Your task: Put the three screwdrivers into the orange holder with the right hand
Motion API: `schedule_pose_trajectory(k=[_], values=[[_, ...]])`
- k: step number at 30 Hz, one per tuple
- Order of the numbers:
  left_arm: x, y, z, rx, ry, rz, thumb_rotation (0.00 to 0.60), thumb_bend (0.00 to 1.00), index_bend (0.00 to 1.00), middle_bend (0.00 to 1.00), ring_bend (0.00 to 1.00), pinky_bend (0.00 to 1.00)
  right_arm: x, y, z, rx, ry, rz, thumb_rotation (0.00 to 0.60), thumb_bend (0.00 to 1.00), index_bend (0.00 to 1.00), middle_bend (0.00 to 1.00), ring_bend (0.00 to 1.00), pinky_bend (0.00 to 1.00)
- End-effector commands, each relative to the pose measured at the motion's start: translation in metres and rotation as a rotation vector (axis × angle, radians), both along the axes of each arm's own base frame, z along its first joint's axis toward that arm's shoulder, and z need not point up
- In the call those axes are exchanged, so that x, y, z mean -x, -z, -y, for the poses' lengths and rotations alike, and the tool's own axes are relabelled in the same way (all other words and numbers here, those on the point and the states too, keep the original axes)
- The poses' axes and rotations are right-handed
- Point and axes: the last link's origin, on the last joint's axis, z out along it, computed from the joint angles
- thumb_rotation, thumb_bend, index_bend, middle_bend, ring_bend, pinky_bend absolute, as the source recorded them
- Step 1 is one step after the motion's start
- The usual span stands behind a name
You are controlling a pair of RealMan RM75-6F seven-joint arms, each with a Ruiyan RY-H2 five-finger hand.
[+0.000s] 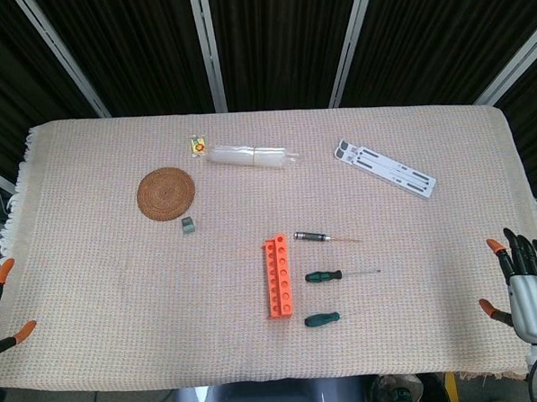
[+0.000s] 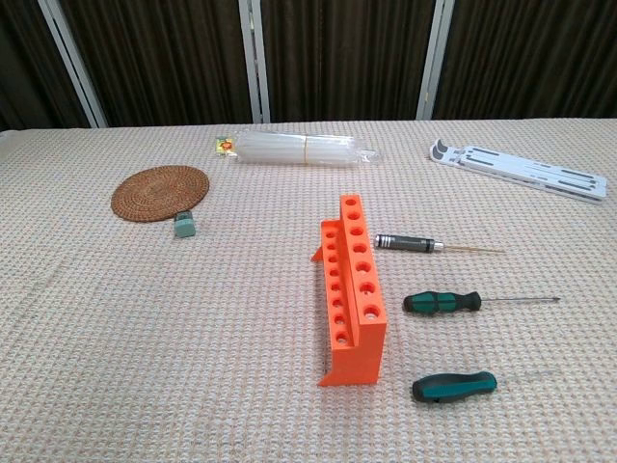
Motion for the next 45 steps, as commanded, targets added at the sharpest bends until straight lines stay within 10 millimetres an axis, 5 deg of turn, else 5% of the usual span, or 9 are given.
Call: schedule_pose_trajectory(k=[1, 10, 19, 30, 36, 45], values=[[0.0, -0.001, 0.002, 0.003, 0.0, 0.001, 0.6, 0.02, 0.09, 0.0, 0.0, 0.0, 0.002, 0.0, -0.003, -0.01, -0.005, 0.008, 0.6, 0.0, 0.14, 0.0, 0.0, 0.0], [-0.001, -0.007, 0.005, -0.006, 0.018, 0.003, 0.6, 0.02, 0.11, 0.0, 0.0, 0.0, 0.0, 0.002, -0.004, -0.036, -0.031, 0.018, 0.6, 0.09, 0.22, 0.0, 0.0, 0.0], [-0.001, -0.004, 0.006, 0.043, 0.001, 0.007, 0.6, 0.02, 0.11, 0.0, 0.0, 0.0, -0.022, 0.017, 0.013, -0.133, -0.115, 0.01, 0.6, 0.31, 0.31, 0.0, 0.0, 0.0], [-0.002, -0.008, -0.001, 0.026, -0.006, -0.016, 0.6, 0.02, 0.11, 0.0, 0.0, 0.0, -0.077, 0.054, 0.062, -0.296, -0.204, -0.125, 0.6, 0.3, 0.35, 0.02, 0.0, 0.0], [-0.006, -0.008, -0.007, 0.035, 0.003, -0.033, 0.6, 0.02, 0.11, 0.0, 0.0, 0.0, -0.101, 0.081, 0.078, -0.384, -0.222, -0.214, 0.6, 0.19, 0.36, 0.03, 0.0, 0.0], [-0.007, -0.005, -0.017, 0.062, -0.004, -0.034, 0.6, 0.02, 0.12, 0.0, 0.0, 0.0, -0.125, 0.121, 0.097, -0.472, -0.197, -0.252, 0.6, 0.18, 0.37, 0.03, 0.0, 0.0]])
